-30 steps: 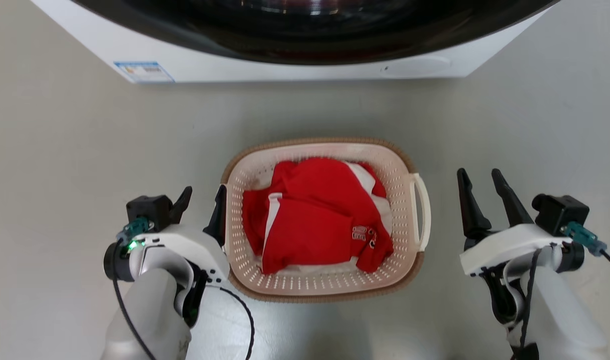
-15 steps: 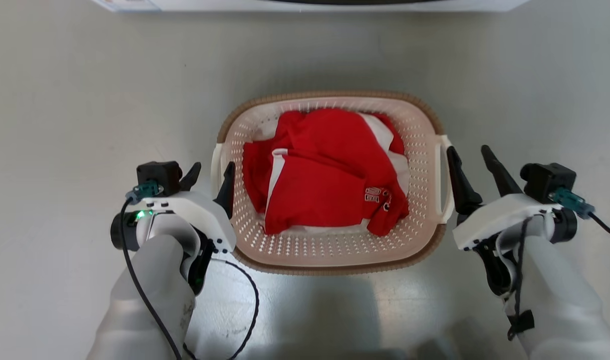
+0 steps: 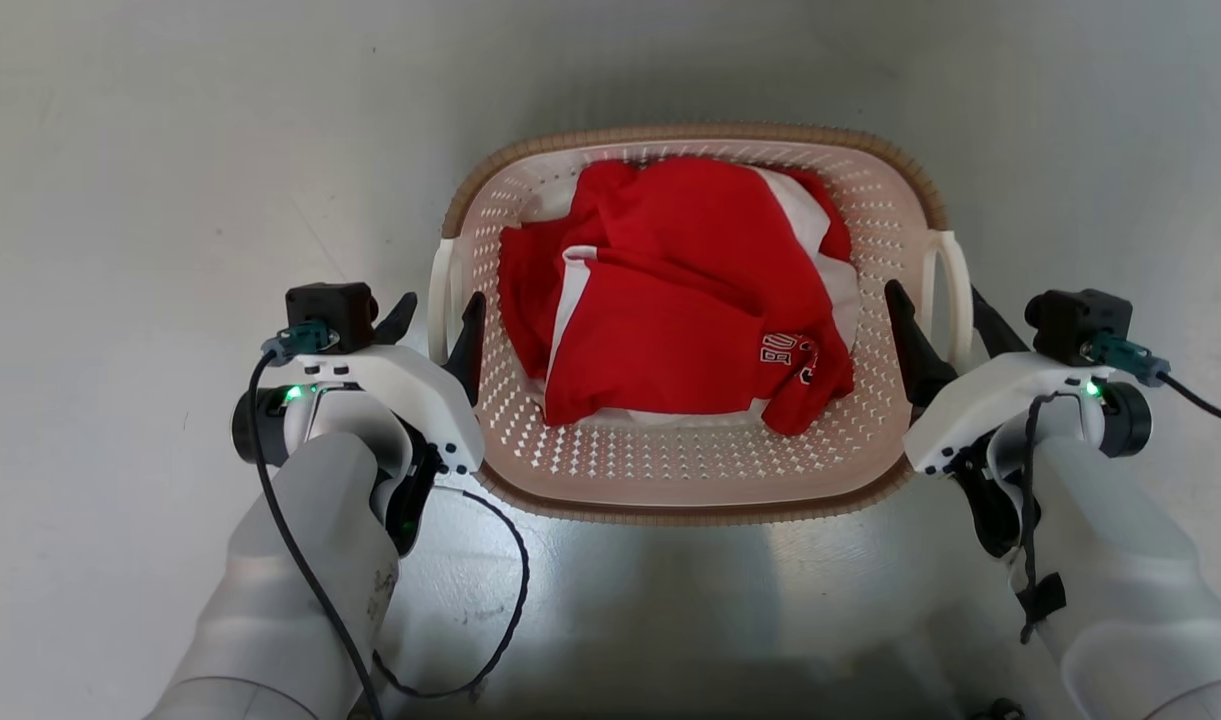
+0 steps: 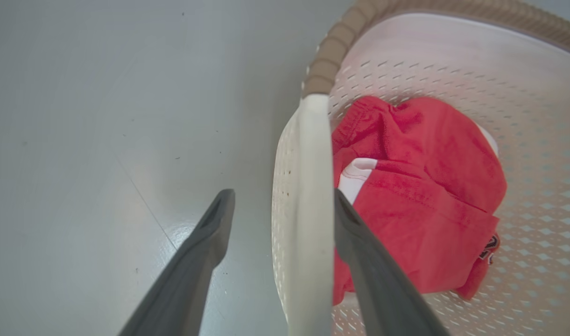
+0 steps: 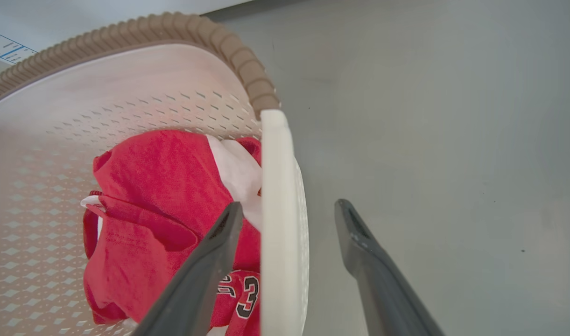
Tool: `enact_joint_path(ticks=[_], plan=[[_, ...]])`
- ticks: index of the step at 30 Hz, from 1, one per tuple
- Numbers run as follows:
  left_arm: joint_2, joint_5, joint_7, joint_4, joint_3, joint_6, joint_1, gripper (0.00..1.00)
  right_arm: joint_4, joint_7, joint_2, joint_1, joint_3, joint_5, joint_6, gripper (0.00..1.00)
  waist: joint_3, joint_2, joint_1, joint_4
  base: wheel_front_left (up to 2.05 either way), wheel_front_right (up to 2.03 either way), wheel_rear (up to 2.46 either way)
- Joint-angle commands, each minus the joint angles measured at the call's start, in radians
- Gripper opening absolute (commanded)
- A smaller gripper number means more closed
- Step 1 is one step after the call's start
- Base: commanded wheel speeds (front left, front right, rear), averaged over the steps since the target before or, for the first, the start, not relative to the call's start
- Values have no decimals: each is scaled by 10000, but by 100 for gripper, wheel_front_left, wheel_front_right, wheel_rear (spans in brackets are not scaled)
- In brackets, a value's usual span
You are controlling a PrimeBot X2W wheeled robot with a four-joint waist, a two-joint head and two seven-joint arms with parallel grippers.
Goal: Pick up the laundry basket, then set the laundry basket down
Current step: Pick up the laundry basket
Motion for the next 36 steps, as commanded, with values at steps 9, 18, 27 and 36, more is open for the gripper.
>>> enact_joint_path(ticks=[9,18,27,36], plan=[[210,-895,-61,202,-699,68,-143,56,376,-107,-12,-98,823,390,62,66,318,0,0,133,0,0,0],[210,-1489,-61,317,-1352,93,-246,0,457,-107,-100,-231,1182,662,62,0,262,0,0,170,0,0,0],[210,-1868,-61,427,-1780,170,-241,0,545,-107,-116,-174,1484,952,62,0,-126,0,0,137,0,0,0],[210,-1997,-61,776,-1925,168,-54,0,782,-107,32,9,1780,1359,62,0,-1250,0,0,-28,0,0,0]])
